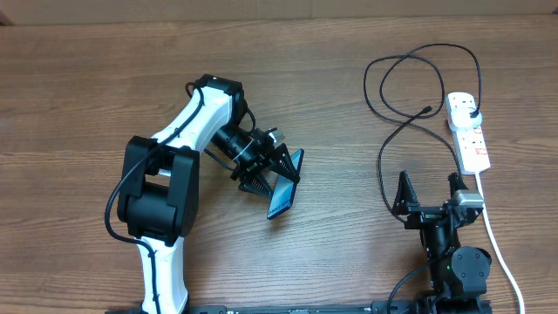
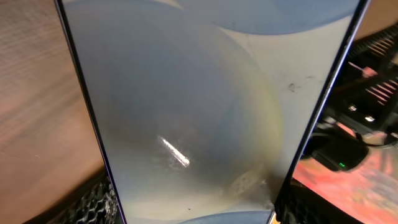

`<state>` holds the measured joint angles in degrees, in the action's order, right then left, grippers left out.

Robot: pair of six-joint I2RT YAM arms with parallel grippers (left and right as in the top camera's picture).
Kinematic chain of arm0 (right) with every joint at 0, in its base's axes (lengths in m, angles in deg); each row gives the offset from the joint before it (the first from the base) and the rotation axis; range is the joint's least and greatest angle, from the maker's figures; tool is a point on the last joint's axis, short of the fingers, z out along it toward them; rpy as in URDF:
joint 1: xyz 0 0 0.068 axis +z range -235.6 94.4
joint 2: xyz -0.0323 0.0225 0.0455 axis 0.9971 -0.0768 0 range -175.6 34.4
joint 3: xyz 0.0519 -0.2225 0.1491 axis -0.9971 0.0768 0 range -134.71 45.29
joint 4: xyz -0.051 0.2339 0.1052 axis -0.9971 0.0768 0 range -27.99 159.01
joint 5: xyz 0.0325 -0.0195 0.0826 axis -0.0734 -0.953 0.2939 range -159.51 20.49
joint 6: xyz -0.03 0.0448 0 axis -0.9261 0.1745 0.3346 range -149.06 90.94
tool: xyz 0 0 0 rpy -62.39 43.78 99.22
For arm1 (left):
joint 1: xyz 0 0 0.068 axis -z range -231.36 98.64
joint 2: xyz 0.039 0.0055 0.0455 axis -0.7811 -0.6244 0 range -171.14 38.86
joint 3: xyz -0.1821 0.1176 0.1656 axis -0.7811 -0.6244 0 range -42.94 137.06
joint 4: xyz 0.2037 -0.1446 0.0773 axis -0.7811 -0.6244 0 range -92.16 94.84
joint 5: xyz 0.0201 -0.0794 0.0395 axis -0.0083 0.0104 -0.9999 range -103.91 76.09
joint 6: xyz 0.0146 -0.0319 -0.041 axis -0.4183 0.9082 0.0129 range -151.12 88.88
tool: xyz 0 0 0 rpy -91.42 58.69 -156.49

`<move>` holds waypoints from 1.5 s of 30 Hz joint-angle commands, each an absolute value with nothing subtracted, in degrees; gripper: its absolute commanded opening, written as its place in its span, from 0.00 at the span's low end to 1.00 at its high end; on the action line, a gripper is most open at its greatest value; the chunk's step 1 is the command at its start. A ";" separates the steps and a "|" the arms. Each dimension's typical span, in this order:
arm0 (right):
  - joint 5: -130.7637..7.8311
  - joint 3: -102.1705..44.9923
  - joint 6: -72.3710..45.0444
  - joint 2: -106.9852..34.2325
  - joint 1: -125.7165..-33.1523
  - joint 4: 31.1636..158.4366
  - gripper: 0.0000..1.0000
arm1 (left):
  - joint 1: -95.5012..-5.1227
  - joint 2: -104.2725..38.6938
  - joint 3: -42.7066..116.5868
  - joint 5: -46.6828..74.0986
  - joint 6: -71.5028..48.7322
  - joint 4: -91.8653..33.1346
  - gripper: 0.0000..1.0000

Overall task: Plug charger to phone and switch on socket
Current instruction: 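Lift the phone with the left gripper and tilt it upright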

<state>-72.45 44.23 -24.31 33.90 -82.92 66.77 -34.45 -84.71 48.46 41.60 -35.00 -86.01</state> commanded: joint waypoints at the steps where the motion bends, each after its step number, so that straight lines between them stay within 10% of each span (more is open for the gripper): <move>1: -72.25 44.84 -24.24 34.21 -82.70 66.59 1.00 | -34.35 -85.10 49.79 47.96 -38.87 -88.00 0.43; 45: -72.25 44.84 -24.24 34.21 -82.70 66.57 1.00 | -34.35 -85.10 49.79 56.68 -38.83 -89.61 0.43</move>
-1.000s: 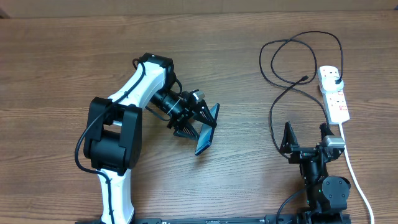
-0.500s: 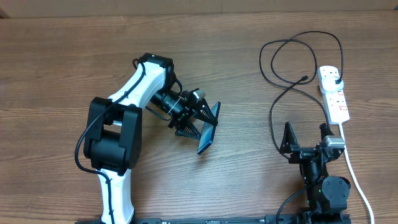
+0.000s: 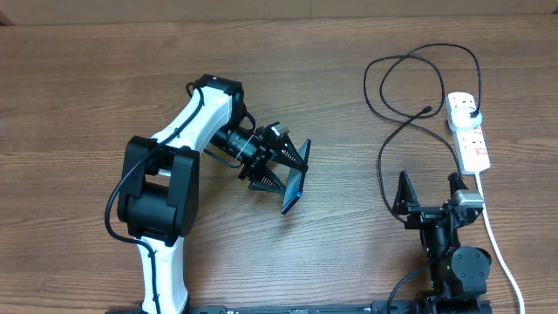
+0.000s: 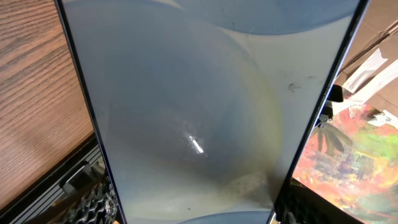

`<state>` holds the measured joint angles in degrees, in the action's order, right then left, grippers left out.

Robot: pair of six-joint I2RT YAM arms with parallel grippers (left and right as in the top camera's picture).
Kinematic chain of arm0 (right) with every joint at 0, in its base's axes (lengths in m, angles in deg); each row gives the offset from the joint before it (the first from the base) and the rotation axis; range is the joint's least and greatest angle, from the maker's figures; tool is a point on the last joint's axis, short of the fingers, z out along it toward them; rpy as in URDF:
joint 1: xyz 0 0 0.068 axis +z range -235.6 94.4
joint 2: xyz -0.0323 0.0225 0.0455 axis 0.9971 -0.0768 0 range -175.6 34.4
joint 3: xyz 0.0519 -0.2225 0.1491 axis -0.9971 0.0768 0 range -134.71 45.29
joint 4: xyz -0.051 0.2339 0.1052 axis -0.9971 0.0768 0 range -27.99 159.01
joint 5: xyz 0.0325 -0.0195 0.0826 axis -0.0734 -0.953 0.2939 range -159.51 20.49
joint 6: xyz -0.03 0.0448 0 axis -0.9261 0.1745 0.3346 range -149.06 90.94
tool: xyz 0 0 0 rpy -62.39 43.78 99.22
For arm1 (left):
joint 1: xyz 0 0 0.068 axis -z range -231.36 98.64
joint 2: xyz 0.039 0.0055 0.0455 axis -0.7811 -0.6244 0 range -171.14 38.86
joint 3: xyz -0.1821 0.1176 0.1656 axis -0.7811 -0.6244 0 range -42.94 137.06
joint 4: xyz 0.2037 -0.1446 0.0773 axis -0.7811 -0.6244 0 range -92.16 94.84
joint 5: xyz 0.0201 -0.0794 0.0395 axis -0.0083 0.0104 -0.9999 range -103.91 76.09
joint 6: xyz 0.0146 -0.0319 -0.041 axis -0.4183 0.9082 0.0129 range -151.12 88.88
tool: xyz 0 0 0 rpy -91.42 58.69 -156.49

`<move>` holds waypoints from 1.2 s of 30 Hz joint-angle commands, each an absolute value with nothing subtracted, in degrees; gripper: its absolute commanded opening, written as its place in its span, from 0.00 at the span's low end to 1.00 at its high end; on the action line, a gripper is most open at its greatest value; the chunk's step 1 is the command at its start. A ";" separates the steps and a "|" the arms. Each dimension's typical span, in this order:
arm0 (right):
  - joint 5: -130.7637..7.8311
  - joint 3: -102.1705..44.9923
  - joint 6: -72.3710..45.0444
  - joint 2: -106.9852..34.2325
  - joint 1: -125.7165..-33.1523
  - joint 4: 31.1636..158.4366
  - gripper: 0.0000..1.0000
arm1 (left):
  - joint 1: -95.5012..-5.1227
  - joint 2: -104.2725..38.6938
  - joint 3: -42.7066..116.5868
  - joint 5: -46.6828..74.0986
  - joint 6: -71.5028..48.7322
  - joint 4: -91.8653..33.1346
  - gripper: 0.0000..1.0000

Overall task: Plug charger to phone and switch on socket
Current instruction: 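Lift the phone with the left gripper and tilt it upright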

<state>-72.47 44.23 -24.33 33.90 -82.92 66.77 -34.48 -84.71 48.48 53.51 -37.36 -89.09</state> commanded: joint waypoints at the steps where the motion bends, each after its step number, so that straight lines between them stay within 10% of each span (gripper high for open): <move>1: -72.25 44.84 -24.24 34.21 -82.70 66.57 1.00 | -34.41 -85.10 49.79 56.68 -38.85 -89.61 0.43; 36: -72.25 44.84 -24.24 34.21 -82.70 66.57 1.00 | -41.23 -85.10 49.79 56.22 -38.87 -88.94 0.44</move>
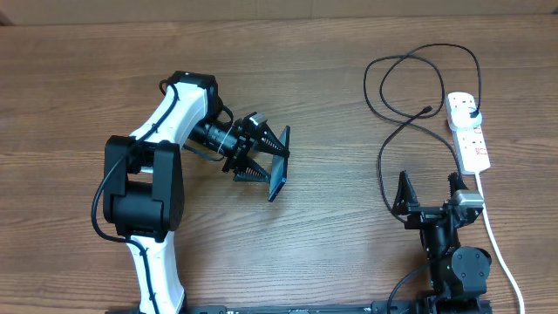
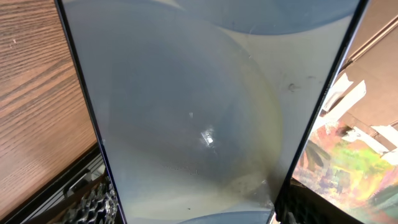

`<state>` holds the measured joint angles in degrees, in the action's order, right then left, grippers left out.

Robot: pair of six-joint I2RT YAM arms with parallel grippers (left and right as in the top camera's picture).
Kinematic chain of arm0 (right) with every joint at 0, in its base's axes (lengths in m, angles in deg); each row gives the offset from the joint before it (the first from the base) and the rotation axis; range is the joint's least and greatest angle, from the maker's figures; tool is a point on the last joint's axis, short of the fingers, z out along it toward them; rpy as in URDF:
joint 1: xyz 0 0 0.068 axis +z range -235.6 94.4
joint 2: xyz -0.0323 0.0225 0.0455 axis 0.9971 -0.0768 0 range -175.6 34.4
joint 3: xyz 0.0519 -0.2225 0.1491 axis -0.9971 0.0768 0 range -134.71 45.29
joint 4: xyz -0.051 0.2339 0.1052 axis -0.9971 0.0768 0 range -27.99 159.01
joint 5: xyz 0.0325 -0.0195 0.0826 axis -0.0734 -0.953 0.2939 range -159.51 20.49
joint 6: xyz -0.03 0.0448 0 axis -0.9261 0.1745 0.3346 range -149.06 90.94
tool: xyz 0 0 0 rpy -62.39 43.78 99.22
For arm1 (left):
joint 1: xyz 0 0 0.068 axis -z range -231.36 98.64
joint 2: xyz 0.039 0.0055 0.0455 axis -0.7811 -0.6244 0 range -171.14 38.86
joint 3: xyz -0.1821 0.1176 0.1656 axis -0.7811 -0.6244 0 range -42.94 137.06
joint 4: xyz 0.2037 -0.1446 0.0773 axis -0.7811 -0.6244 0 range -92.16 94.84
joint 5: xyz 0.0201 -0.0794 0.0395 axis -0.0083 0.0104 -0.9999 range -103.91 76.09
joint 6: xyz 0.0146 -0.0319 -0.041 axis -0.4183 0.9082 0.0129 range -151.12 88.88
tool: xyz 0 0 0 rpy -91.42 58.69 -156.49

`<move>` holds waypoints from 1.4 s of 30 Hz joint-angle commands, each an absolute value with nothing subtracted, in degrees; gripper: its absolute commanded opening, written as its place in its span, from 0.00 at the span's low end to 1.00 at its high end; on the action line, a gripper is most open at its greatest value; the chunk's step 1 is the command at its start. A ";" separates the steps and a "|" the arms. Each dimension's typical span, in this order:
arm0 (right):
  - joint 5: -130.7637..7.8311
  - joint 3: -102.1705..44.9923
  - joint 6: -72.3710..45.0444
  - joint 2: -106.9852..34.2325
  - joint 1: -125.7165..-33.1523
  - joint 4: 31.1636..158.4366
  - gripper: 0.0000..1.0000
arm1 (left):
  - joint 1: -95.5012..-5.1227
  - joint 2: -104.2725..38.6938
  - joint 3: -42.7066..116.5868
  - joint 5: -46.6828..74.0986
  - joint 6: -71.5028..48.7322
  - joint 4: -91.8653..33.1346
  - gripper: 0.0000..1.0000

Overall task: Plug charger to phone and switch on socket
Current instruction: 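Lift the phone with the left gripper and tilt it upright, then move the right gripper forward toward the held phone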

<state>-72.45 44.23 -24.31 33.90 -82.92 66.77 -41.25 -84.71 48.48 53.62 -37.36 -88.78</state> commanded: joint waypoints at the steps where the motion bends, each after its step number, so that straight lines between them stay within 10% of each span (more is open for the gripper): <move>1: -72.25 44.84 -24.24 34.21 -82.70 66.57 1.00 | -41.23 -85.10 49.79 56.22 -38.87 -88.91 0.44; 12: -69.67 44.84 -24.20 34.21 -82.70 65.17 1.00 | -41.23 -85.10 49.79 56.24 -38.85 -88.89 0.45; 26: -23.88 44.84 3.14 34.21 -82.70 60.76 1.00 | -41.21 -85.10 49.79 56.50 -38.80 -88.08 0.45; 42: -24.25 44.36 19.36 34.15 -82.70 61.85 1.00 | -41.21 -85.10 49.79 58.14 -37.89 -86.25 0.45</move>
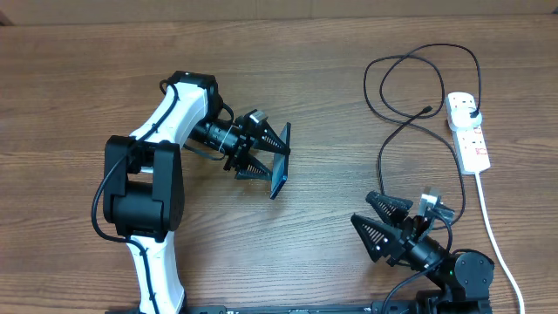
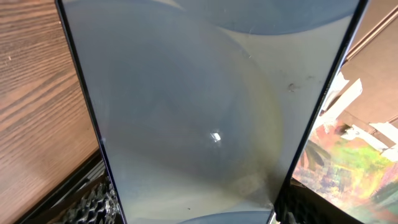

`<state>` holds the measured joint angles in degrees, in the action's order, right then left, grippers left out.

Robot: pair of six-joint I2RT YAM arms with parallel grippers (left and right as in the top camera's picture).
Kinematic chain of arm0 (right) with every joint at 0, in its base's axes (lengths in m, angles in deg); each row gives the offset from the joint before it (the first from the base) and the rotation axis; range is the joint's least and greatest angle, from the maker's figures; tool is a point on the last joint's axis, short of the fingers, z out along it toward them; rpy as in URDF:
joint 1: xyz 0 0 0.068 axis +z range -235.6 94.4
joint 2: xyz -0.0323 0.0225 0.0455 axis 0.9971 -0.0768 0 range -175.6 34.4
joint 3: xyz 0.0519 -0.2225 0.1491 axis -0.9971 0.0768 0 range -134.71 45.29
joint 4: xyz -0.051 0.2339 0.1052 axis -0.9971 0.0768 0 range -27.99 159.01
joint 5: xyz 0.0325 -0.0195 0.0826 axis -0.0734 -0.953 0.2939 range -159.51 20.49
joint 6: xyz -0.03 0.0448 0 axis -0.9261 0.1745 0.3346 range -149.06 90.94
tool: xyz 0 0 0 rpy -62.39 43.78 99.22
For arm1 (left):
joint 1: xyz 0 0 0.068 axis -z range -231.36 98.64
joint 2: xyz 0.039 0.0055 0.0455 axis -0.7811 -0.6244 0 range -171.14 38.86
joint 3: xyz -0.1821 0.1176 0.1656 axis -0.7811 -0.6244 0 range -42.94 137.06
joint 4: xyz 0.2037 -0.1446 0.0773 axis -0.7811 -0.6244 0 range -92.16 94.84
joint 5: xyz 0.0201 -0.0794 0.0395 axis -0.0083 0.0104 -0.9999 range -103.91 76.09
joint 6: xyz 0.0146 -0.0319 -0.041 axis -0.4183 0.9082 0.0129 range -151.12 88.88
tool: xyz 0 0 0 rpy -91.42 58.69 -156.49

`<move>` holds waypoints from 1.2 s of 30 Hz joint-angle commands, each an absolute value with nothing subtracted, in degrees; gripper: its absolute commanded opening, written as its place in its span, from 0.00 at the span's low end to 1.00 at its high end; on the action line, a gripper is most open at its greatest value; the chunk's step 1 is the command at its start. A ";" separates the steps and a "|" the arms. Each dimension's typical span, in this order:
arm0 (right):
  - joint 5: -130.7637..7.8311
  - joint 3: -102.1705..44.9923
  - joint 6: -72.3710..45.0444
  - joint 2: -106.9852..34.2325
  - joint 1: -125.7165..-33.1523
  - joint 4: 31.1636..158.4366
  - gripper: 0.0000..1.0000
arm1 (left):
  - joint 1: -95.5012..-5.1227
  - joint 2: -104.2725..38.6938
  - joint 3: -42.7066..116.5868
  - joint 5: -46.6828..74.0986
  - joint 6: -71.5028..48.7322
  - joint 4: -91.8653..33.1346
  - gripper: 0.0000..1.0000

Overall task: Plug charger to phone and switch on socket
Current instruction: 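Move the right gripper forward toward the held phone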

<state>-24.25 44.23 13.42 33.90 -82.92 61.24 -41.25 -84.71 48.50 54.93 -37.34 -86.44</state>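
My left gripper (image 1: 278,157) is shut on the dark-blue phone (image 1: 280,177), held edge-on above the table left of centre. In the left wrist view the phone's pale screen (image 2: 199,112) fills nearly the whole picture, and only the fingers (image 2: 90,199) show at the bottom corners. The black charger cable (image 1: 382,161) loops across the right side, its free connector (image 1: 427,109) lying on the wood. A white socket strip (image 1: 468,133) with the charger plug (image 1: 466,106) in it lies at the far right. My right gripper (image 1: 361,209) is open near the front edge, fingers pointing left, holding nothing.
The strip's white lead (image 1: 497,244) runs down the right side to the table's front edge. Wooden tabletop (image 1: 331,105) lies bare between the phone and the cable loops. Beyond the phone, the left wrist view shows a colourful surface (image 2: 348,168) off the table.
My right gripper, which stood with its fingers pointing away from the front edge, now lies turned with open fingers pointing left. The left gripper and phone have hardly moved.
My left gripper held the phone tilted near the table's middle, screen partly showing from above. Then the phone was turned edge-on. Later the left arm and phone stood a little further left and back. The right arm stayed still until now, when it has turned left.
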 commanded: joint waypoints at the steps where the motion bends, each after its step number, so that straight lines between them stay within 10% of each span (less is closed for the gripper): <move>1: -24.84 43.77 20.56 34.06 -82.70 63.16 1.00 | -41.21 -85.10 49.79 58.14 -37.89 -86.16 0.45; 25: -27.97 7.14 11.60 5.64 -82.66 110.70 0.99 | -41.21 -85.10 49.79 58.14 -31.75 -80.41 0.45; 36: -29.04 6.96 23.47 4.79 -82.66 110.22 1.00 | -41.21 -85.10 49.79 58.14 -23.16 -73.86 0.44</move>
<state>-25.54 8.71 20.32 4.81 -82.92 110.48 -41.23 -84.71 48.52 55.35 -26.54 -74.18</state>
